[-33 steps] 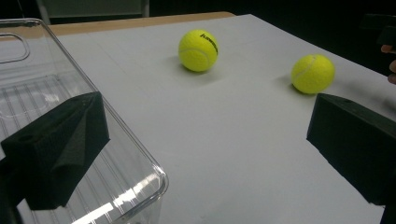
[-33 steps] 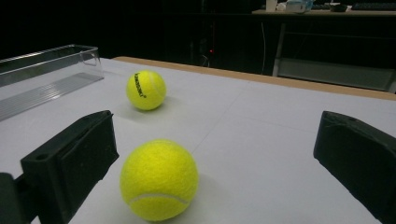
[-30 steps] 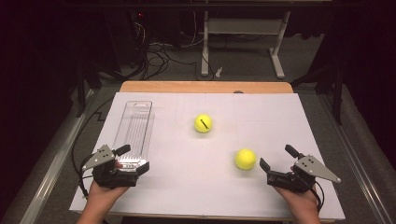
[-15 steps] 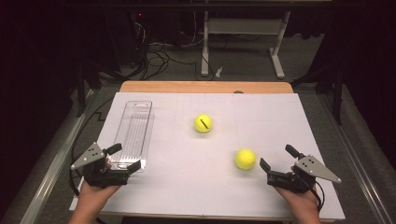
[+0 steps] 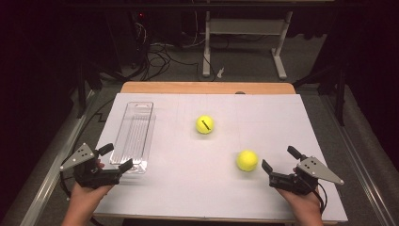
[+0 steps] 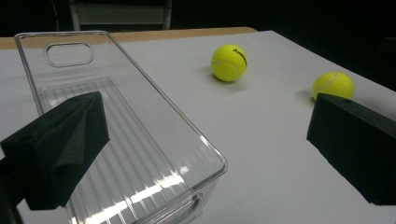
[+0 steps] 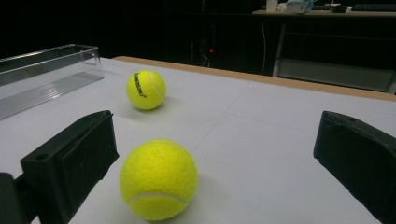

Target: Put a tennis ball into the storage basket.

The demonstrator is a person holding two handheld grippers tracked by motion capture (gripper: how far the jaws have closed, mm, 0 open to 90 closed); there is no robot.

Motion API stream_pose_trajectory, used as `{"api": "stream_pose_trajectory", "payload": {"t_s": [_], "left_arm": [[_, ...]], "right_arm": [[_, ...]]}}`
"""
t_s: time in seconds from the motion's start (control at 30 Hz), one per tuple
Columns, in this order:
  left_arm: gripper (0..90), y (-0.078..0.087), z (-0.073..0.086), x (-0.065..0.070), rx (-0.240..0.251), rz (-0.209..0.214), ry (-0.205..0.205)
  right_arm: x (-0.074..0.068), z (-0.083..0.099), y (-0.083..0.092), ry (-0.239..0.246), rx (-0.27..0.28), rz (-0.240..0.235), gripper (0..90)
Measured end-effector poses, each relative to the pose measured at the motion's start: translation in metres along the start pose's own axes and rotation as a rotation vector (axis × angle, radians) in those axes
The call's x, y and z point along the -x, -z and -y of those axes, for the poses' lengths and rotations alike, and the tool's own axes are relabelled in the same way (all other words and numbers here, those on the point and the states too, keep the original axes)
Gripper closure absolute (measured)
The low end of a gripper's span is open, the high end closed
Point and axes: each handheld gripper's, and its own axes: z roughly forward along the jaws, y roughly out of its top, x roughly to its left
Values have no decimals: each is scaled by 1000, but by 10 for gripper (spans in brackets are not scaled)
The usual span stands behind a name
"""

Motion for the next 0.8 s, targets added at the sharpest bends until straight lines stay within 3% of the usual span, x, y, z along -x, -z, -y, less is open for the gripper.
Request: {"api": "stream_pose_trajectory", "payload": {"t_s": [0.1,0.13,0.27,0.47,0.8], "left_arm": [[3,5,1,-7,24,-2,12],[3,8,2,-9,18,-21,21],[3,12,3,-14,44,-13,19],[3,21,8,-27,74,-10,83],[3,13,9,-24,13,-19,49]], "right_arm": [[-1,0,-1,-1,-1,-1,1],[-2,0,-1,1,-2,-2,0],[-2,0,-1,2,-2,-2,1],[-1,1,-1,1,-3,0,1],[0,1,-2,-1,-6,-2,1]]}}
